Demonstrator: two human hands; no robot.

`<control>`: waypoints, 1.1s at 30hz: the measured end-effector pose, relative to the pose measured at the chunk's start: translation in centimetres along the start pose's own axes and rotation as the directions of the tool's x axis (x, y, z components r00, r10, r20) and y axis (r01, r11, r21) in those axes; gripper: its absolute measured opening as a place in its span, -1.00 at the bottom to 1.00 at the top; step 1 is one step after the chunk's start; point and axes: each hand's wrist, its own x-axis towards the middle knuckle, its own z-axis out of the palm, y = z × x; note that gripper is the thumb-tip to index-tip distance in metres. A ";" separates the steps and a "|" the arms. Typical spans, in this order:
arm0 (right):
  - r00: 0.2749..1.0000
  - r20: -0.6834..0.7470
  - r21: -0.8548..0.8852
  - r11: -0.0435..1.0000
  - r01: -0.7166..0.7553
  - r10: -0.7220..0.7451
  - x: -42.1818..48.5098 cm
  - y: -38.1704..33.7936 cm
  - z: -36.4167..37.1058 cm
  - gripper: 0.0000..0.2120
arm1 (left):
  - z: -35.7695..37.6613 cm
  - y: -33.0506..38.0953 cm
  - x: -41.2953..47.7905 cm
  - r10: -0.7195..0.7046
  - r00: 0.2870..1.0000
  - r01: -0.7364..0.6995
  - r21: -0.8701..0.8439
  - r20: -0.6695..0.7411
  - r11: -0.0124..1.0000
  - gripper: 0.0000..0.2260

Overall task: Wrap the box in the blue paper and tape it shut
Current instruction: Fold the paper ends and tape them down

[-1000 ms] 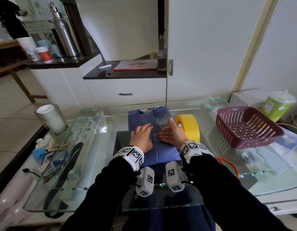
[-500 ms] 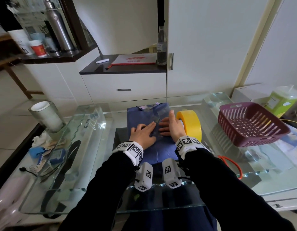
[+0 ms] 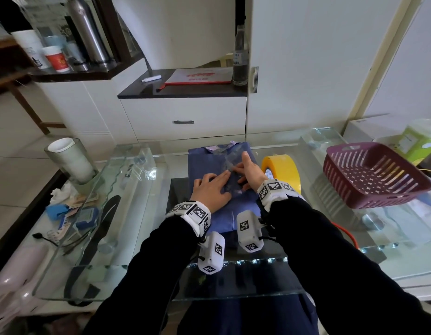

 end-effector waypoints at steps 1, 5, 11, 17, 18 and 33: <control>1.000 0.000 0.003 1.000 0.004 -0.004 0.0 0.0 0.0 -0.38 | -0.1 0.0 0.1 0.005 1.000 -0.005 -0.001 0.005 1.000 -0.46; 0.994 -0.054 0.039 0.994 0.102 -0.100 -0.2 0.5 0.0 -0.53 | 0.1 -0.5 0.3 -0.011 1.000 0.011 -0.038 0.010 0.999 -0.45; 0.938 -0.224 -0.003 0.963 0.271 -0.265 -0.9 1.6 0.2 -0.73 | -0.4 -1.1 1.0 -0.053 0.998 0.054 -0.026 0.037 0.998 -0.44; 0.893 -0.275 -0.229 0.926 0.300 -0.357 -1.4 2.4 0.4 -0.75 | 0.1 -0.7 0.9 -0.055 0.997 0.056 -0.013 0.059 0.998 -0.43; 0.888 -0.284 -0.214 0.927 0.309 -0.361 -1.3 2.3 0.3 -0.76 | 0.0 -0.7 1.0 -0.060 0.997 0.061 -0.015 0.056 0.998 -0.43; 0.856 -0.201 -0.327 0.856 0.400 -0.477 -2.6 1.9 -0.9 -0.89 | -1.6 0.7 0.5 -0.055 0.998 0.055 -0.031 0.018 0.998 -0.41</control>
